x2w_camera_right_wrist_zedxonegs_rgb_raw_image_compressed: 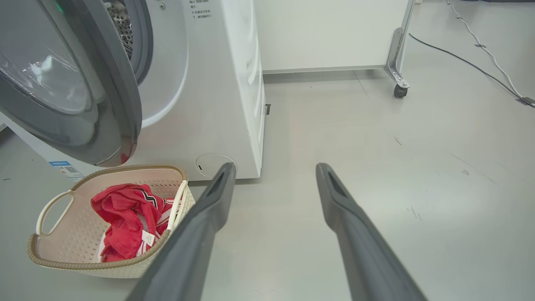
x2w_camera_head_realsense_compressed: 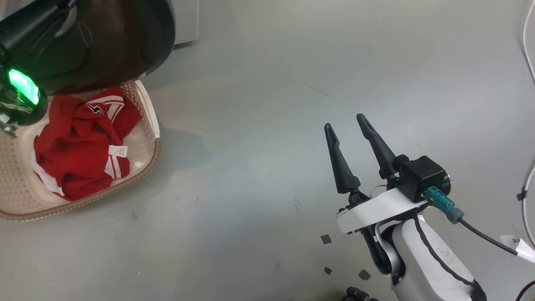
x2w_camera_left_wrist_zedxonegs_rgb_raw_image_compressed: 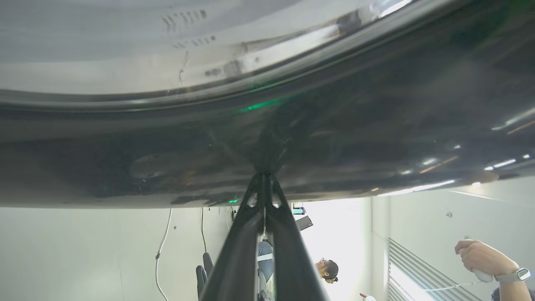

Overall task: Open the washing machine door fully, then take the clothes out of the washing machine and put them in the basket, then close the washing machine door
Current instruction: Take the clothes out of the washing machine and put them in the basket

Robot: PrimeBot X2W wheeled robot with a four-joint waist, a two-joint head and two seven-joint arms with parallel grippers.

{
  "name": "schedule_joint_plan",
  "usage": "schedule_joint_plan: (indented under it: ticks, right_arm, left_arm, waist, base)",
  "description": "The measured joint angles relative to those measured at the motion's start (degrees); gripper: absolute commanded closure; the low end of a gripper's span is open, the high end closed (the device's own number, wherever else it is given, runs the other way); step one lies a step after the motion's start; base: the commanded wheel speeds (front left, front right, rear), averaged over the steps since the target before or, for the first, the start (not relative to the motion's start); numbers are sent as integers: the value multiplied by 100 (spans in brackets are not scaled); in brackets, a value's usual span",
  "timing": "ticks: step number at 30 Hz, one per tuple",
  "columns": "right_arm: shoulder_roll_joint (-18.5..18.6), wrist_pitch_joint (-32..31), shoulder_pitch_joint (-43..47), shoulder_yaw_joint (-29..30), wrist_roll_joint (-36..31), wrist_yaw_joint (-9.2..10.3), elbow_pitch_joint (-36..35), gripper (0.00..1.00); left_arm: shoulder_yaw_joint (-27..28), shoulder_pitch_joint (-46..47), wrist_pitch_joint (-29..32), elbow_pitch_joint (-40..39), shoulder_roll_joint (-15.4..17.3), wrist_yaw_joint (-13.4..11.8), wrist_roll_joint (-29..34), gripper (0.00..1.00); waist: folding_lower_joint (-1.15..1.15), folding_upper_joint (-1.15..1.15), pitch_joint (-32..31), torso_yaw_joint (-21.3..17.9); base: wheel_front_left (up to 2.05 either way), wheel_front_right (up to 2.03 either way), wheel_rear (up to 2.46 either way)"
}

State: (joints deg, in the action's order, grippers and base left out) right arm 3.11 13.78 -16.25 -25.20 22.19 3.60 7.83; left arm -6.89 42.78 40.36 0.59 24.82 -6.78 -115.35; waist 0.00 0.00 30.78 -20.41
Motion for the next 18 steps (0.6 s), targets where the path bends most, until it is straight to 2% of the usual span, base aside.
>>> schedule_joint_plan:
  ticks: [18]
  right_arm:
    - [-24, 42, -147, -256, 319, 1, 157, 0]
  left_arm:
    - [134, 827, -769, 942, -159, -7, 360, 100]
  waist:
    - [0, 0, 15, -393]
  base:
    - [0, 0, 0]
